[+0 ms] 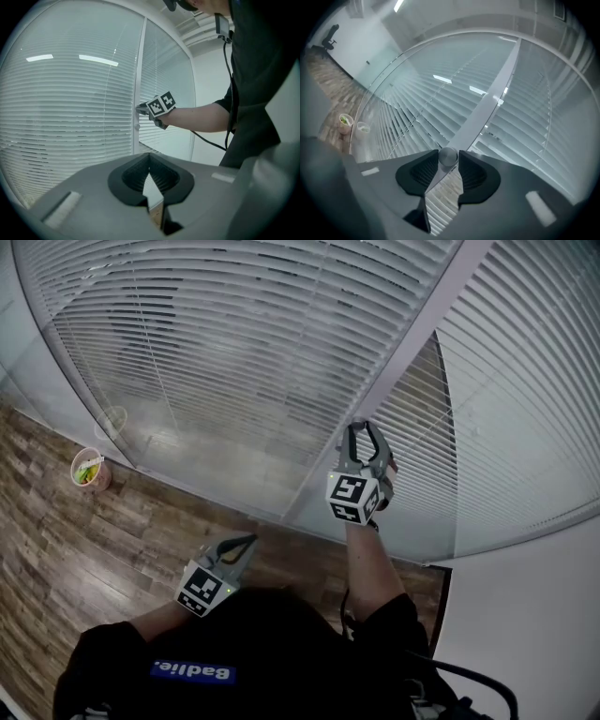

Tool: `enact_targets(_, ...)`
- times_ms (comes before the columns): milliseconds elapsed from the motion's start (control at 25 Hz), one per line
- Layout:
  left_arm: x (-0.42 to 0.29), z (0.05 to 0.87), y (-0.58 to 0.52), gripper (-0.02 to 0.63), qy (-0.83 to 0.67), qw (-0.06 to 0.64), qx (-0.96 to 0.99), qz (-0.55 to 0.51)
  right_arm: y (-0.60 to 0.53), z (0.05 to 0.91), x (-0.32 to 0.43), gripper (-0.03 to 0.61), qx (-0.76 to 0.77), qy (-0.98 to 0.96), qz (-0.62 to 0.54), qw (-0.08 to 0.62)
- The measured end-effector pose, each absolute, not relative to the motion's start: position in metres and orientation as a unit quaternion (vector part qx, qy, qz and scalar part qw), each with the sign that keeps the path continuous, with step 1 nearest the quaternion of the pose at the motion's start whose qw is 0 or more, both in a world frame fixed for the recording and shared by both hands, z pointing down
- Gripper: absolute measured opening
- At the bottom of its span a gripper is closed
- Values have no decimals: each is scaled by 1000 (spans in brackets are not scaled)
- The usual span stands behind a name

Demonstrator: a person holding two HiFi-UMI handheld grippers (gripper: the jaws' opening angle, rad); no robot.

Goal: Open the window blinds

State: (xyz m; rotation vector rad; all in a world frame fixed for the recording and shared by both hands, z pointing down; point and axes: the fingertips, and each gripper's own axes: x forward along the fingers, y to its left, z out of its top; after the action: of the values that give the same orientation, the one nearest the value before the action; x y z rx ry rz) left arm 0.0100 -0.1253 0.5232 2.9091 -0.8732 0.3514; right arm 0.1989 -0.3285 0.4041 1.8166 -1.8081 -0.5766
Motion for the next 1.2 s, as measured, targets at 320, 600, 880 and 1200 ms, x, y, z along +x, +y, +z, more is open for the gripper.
enact_targets(320, 7, 525, -126, 0, -286, 44, 950, 119, -329, 402, 195, 124, 674, -638, -239, 285)
enact_targets(600, 8, 525, -127, 0, -284, 44, 950, 119, -329, 408, 191, 123, 607, -587, -349, 408)
enact_targets(880, 10, 526, -129, 0, -281, 44, 952, 118, -329, 411, 190, 124, 548, -560, -405, 471)
enact_targets(1200, 13, 525, -127, 0, -277, 40, 953, 119, -326, 406, 191, 151, 594, -618, -339, 389)
